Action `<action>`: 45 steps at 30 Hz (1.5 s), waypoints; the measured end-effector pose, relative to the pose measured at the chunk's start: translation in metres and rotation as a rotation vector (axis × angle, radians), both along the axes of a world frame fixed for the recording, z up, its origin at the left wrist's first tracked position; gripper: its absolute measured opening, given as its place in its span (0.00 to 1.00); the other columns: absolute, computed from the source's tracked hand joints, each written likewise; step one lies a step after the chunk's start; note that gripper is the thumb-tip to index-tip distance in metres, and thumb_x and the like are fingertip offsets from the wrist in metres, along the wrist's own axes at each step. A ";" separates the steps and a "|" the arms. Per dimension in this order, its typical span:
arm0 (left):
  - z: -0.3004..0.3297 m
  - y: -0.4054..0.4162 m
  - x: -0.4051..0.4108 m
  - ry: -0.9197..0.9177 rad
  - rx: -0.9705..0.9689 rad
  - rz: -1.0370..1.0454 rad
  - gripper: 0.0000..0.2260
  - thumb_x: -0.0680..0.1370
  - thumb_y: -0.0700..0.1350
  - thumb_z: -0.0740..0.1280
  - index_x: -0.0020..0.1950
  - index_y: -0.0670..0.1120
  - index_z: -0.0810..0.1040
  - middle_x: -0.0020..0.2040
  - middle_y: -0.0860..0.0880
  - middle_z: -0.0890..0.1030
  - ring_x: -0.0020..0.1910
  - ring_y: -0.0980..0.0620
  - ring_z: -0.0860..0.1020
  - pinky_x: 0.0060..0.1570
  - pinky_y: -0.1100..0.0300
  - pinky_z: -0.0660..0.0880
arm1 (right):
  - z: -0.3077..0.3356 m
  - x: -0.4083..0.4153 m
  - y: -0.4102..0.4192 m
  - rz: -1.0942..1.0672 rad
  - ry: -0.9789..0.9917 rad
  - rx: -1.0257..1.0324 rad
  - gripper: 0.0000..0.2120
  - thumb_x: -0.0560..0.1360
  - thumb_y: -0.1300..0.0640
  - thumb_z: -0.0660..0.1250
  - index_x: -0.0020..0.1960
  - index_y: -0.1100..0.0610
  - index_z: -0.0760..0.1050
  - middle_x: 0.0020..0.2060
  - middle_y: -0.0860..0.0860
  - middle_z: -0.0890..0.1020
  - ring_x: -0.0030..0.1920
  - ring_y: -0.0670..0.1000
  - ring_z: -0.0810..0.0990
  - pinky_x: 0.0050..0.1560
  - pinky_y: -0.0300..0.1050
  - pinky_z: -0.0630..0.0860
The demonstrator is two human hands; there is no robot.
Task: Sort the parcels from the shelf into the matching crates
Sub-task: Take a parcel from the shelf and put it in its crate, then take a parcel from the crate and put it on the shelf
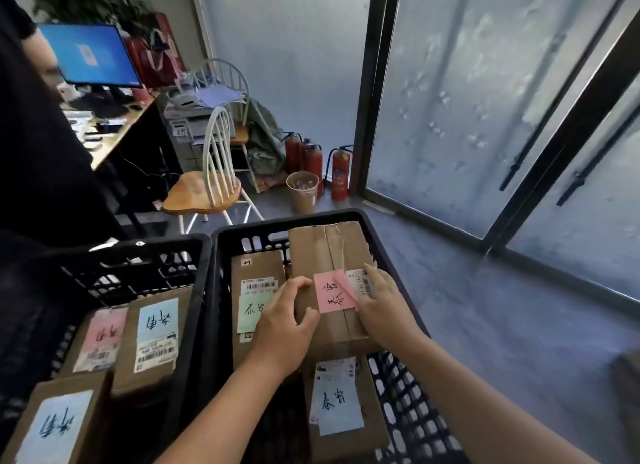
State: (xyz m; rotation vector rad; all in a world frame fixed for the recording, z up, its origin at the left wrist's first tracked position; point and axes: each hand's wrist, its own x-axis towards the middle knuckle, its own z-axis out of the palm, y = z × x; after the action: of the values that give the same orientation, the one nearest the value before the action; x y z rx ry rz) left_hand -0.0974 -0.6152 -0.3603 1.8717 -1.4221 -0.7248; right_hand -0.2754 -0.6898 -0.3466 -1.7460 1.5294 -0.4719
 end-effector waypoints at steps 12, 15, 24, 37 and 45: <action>-0.039 -0.022 0.011 -0.486 0.172 0.035 0.24 0.82 0.61 0.57 0.78 0.64 0.59 0.78 0.55 0.69 0.74 0.48 0.64 0.71 0.47 0.68 | -0.042 0.026 -0.027 0.057 0.015 0.063 0.32 0.86 0.42 0.58 0.85 0.50 0.54 0.84 0.53 0.54 0.83 0.55 0.55 0.80 0.52 0.57; -0.046 -0.021 0.009 -0.621 0.185 0.028 0.25 0.82 0.63 0.52 0.80 0.66 0.54 0.82 0.53 0.64 0.80 0.45 0.58 0.74 0.43 0.61 | -0.051 0.027 -0.029 0.077 0.036 0.061 0.37 0.83 0.35 0.58 0.86 0.45 0.48 0.85 0.48 0.49 0.84 0.55 0.51 0.82 0.56 0.54; -0.021 -0.015 0.011 -0.554 0.208 0.038 0.28 0.82 0.65 0.52 0.82 0.66 0.50 0.86 0.51 0.54 0.84 0.42 0.51 0.79 0.41 0.54 | -0.037 0.018 -0.023 0.140 0.043 -0.114 0.36 0.82 0.34 0.59 0.84 0.37 0.47 0.85 0.43 0.45 0.84 0.52 0.50 0.79 0.59 0.65; 0.153 0.069 0.036 -0.589 -0.241 0.331 0.28 0.79 0.64 0.52 0.80 0.64 0.59 0.85 0.53 0.59 0.84 0.48 0.52 0.81 0.38 0.53 | 0.128 0.045 0.035 0.364 -0.072 -0.602 0.37 0.79 0.29 0.58 0.82 0.32 0.45 0.82 0.32 0.49 0.81 0.39 0.50 0.77 0.49 0.60; 0.228 0.229 -0.003 -0.671 -0.322 0.817 0.27 0.80 0.64 0.55 0.80 0.66 0.60 0.83 0.58 0.61 0.83 0.53 0.54 0.81 0.43 0.59 | 0.208 0.065 0.113 0.849 -0.392 -0.682 0.38 0.75 0.26 0.54 0.81 0.30 0.48 0.81 0.32 0.54 0.80 0.39 0.55 0.75 0.45 0.61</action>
State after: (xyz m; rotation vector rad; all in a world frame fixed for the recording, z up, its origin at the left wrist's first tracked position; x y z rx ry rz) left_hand -0.1001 -0.3862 -0.1322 2.2491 -0.8760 0.5362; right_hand -0.2099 -0.5765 -0.1384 -2.4096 0.2613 -0.8652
